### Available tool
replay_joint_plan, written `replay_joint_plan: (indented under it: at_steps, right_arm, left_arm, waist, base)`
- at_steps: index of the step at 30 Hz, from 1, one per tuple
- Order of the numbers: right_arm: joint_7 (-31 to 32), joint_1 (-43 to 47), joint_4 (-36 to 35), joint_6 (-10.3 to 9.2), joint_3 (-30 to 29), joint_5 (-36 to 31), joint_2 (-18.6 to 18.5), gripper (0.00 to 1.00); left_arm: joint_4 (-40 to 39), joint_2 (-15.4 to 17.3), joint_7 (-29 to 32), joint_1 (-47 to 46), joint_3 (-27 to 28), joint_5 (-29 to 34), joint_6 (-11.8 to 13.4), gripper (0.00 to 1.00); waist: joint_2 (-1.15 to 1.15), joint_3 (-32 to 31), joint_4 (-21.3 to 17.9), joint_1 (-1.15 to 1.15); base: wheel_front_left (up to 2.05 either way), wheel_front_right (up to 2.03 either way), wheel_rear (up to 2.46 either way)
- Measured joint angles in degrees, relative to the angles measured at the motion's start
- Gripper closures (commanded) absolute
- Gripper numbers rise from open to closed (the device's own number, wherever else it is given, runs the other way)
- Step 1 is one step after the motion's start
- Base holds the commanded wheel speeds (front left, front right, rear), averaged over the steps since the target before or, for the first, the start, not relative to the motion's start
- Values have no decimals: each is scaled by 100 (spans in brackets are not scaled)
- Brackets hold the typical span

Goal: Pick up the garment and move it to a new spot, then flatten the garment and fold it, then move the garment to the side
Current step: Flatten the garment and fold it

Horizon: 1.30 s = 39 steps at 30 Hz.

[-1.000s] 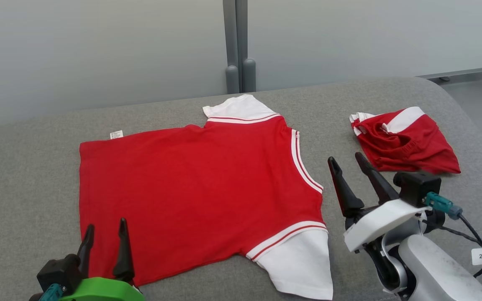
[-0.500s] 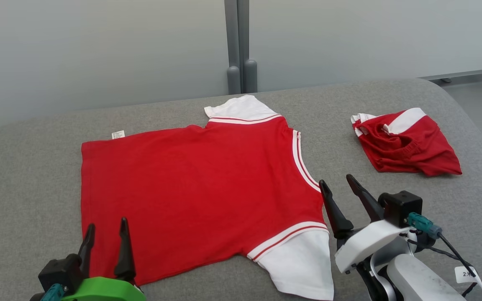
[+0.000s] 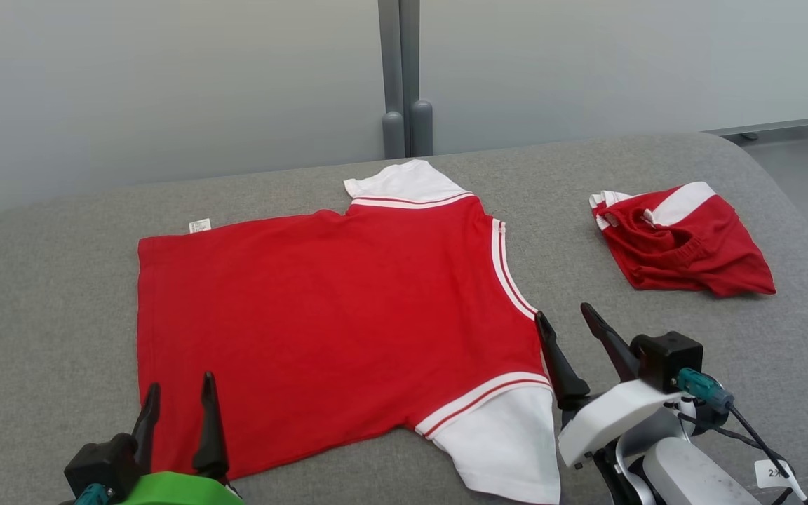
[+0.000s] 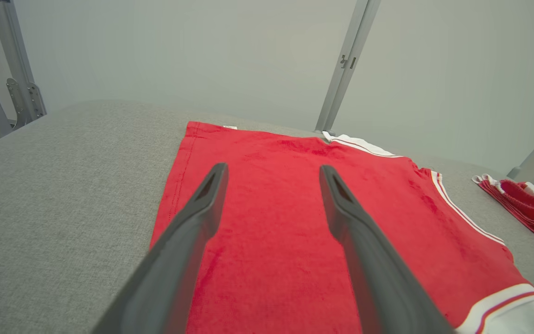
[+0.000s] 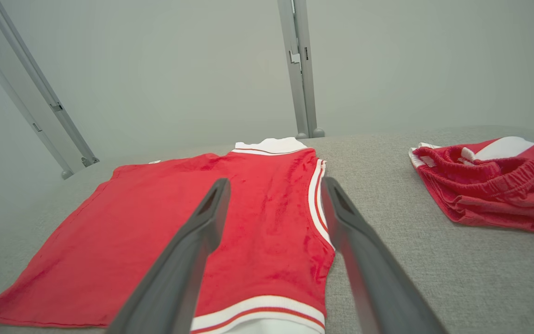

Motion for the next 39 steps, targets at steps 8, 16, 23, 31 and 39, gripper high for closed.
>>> replay_joint_plan:
  at_steps: [8, 16, 23, 31, 39]
  right_arm:
    - [0, 28, 27, 1, -37, -104, 53, 0]
    - [0, 57, 51, 1, -97, -225, 85, 0]
    - [0, 146, 91, 0, -167, -235, 123, 0]
    - [0, 545, 480, 20, -180, -141, 78, 0]
    - [0, 730, 633, 112, -175, -82, 13, 0]
  left_arm:
    - [-35, 0, 0, 5, -59, -23, 21, 0]
    - [-57, 0, 0, 42, -86, -23, 45, 0]
    - [-26, 0, 0, 113, -107, -41, 51, 0]
    - [319, 1, 52, 495, -57, -508, 98, 0]
    - [712, -1, 279, 715, 224, -1657, 103, 0]
  waist:
    - [0, -22, 4, 0]
    - [0, -47, 7, 0]
    - [0, -62, 18, 0]
    - [0, -41, 47, 0]
    - [0, 80, 43, 0]
  base:
    - [0, 0, 0]
    - [0, 0, 0]
    - [0, 0, 0]
    - [0, 0, 0]
    - [0, 0, 0]
